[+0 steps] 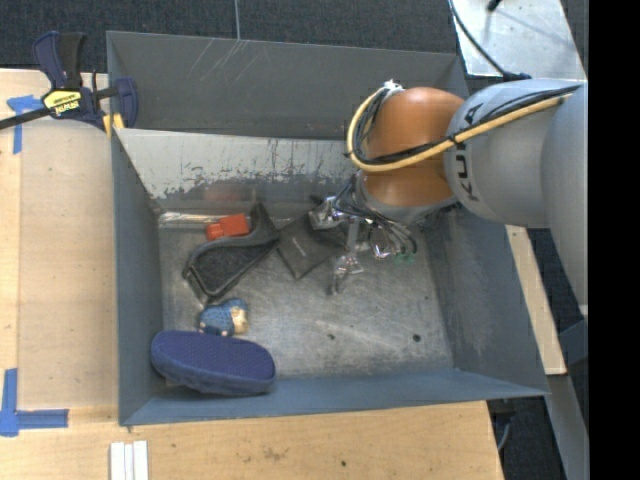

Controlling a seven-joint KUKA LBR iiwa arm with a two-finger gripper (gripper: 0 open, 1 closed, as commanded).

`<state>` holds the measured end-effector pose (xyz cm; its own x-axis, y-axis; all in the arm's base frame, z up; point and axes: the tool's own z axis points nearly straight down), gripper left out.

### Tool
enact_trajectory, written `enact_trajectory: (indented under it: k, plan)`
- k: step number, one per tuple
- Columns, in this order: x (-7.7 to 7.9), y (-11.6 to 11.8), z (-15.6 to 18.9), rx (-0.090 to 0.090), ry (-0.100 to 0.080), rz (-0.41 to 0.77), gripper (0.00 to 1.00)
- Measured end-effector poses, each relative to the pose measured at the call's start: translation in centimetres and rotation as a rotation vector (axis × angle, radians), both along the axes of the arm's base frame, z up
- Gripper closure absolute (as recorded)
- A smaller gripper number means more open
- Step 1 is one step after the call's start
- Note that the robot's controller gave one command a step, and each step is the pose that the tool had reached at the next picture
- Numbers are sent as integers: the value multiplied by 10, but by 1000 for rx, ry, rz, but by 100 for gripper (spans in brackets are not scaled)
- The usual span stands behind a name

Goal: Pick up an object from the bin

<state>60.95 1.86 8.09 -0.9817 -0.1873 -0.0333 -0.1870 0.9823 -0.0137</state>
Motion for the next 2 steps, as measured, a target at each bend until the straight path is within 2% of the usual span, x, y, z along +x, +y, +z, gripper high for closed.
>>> enact_trajectory:
  k: [1, 2]
  plan:
    - [3, 6, 4, 10, -8, 4, 100]
    - [6, 5, 30, 7, 24, 1, 100]
